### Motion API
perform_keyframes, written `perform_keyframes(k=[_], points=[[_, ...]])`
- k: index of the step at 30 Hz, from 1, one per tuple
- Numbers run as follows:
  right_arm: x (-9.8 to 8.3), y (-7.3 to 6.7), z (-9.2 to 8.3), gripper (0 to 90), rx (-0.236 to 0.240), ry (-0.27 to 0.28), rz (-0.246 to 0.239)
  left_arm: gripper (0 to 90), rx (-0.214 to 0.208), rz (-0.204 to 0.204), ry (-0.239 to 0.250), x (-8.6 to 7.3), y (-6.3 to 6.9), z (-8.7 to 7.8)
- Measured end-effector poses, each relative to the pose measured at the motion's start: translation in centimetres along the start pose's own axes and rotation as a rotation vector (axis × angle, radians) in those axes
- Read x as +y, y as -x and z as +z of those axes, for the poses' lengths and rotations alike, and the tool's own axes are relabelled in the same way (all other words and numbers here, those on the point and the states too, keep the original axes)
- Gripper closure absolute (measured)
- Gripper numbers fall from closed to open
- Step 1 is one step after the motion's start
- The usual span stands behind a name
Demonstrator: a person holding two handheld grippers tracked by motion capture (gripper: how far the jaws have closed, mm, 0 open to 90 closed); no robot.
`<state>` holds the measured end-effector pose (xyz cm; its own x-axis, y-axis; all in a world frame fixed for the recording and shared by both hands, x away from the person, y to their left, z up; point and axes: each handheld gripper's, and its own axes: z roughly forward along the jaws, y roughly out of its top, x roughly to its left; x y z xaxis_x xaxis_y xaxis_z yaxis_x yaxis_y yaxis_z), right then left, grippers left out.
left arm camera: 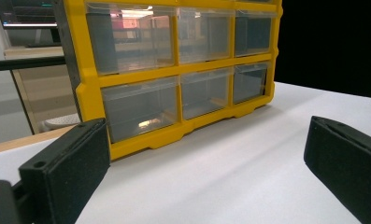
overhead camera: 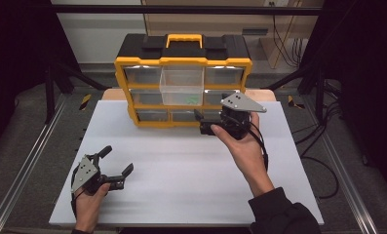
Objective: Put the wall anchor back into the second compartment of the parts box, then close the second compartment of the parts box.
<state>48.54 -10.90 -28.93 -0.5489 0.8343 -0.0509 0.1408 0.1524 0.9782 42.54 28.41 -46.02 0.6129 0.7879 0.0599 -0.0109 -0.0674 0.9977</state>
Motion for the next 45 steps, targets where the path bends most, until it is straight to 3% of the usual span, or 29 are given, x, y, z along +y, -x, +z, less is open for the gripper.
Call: perform_keyframes(k=[22, 45], points=[[-3.8, 0.2, 0.2, 7.3, 0.009, -0.063, 0.032, 0.2, -0.005, 0.009, -0.009, -0.1, 0.2, 0.2], [-6.0, -0.5, 0.5, 6.6, 0.040, -0.099, 0.050, 0.2, -0.007, 0.013, -0.013, -0.1, 0.3, 0.2]])
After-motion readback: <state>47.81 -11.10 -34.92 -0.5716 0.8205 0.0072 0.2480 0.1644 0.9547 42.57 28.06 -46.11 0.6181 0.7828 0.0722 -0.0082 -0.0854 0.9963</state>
